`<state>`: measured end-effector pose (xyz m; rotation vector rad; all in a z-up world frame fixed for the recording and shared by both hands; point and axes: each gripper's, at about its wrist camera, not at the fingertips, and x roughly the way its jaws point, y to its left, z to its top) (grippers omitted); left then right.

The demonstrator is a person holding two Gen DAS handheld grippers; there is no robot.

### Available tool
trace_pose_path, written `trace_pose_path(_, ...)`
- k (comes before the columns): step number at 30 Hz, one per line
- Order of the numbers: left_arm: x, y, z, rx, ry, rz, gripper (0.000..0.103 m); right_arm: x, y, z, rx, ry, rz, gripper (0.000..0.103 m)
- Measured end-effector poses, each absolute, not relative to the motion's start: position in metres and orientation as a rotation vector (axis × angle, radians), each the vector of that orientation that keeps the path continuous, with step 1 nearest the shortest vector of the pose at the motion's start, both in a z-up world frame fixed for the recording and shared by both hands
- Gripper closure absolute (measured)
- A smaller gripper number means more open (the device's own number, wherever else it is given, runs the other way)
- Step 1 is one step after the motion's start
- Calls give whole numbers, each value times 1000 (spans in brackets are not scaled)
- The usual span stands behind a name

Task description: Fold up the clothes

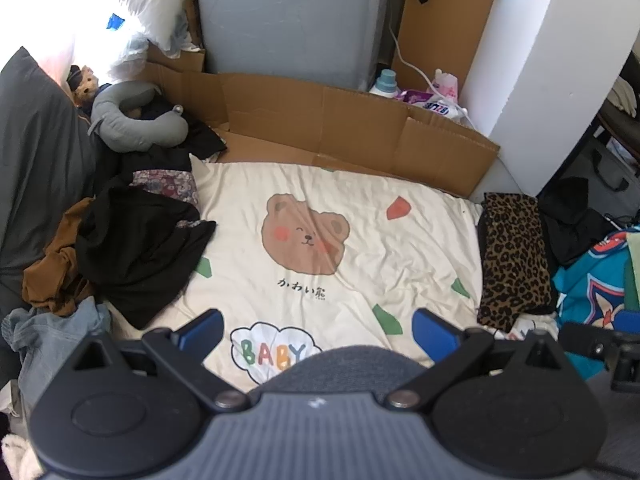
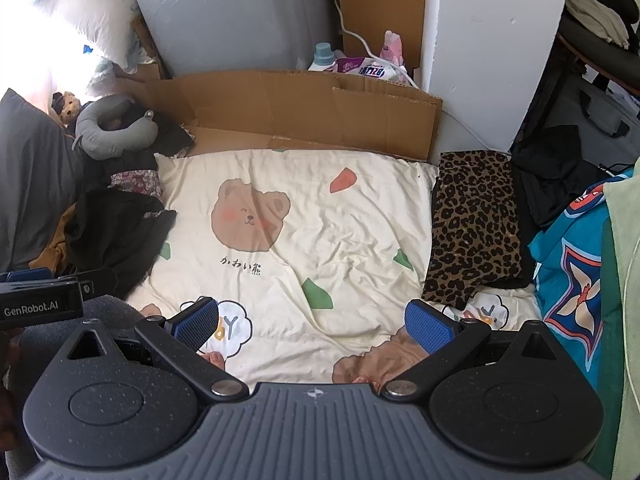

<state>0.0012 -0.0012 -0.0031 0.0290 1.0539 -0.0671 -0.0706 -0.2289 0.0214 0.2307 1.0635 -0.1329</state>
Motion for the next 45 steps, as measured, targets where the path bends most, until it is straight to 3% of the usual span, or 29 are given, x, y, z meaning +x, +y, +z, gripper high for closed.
trace_pose_path(17,10,-3,-1,41,1113,-76,1,-68,-228,23,227,1095,-165,1)
trace_pose_path(45,36,35,24,64,1037,-81,1,-52,-219,41,251,1040,-117,1)
